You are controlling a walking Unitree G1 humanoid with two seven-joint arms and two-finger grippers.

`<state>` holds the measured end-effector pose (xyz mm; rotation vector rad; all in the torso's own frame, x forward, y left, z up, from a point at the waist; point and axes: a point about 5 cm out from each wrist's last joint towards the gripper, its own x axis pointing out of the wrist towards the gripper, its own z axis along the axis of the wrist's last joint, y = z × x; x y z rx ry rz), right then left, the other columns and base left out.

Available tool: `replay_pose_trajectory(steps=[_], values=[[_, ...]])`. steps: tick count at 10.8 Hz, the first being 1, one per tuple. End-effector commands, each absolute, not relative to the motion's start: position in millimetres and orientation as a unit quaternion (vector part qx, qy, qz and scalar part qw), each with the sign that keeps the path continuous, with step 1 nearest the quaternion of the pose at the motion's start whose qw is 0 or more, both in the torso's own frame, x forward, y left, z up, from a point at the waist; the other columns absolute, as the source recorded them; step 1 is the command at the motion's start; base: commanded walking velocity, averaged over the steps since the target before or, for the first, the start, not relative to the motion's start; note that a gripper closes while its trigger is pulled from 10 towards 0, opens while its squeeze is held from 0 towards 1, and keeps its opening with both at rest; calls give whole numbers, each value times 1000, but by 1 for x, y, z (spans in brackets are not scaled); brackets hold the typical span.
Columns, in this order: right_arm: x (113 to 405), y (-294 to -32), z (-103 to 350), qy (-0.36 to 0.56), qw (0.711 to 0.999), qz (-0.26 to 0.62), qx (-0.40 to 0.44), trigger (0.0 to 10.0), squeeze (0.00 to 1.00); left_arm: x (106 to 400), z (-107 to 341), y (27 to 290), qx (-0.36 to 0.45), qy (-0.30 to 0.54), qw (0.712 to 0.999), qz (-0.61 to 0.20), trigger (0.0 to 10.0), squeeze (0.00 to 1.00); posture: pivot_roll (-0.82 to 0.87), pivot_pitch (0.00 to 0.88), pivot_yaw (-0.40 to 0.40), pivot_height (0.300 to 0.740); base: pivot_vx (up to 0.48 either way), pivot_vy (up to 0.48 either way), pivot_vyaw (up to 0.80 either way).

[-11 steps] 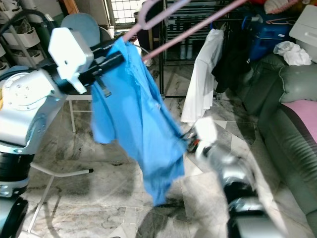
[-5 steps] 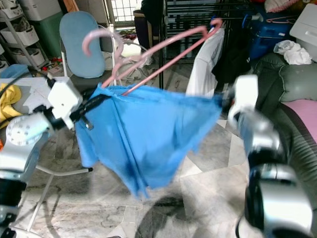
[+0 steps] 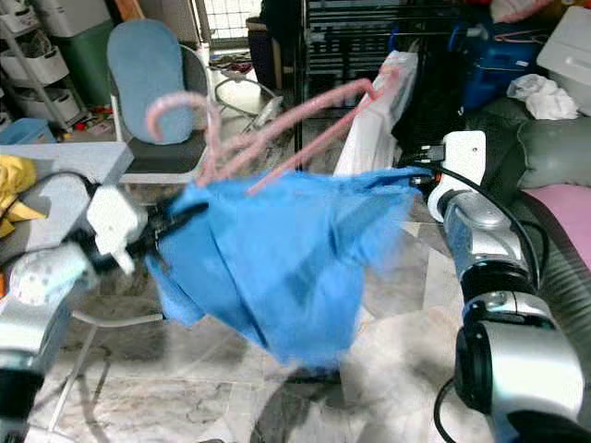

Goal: Hang hanger

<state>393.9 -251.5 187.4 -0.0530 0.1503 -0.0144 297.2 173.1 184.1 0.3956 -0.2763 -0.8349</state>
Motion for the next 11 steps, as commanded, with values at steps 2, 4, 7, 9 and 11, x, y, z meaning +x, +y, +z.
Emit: replay_pose_trajectory(steps=[2,4,7,9,11], values=[[398,-249,194,64,997,-24,-20,0,0,284,171,169,191,-104,865,-452,0,0,14,20,11,740,0,0,0],[399,-243,191,64,998,-19,-20,0,0,276,154,167,171,-64,858,-480,0,0,13,19,7,740,0,0,0],[399,-252,200,50,998,-36,-23,0,0,276,145,172,168,-35,857,-486,0,0,3,20,4,740,0,0,0],[399,-254,204,36,998,-36,-22,0,0,287,148,177,143,-53,888,-433,0,0,-3,21,4,740,0,0,0],[399,-255,207,25,999,-38,-21,0,0,294,152,185,116,-68,913,-385,0,0,-7,25,1,740,0,0,0]])
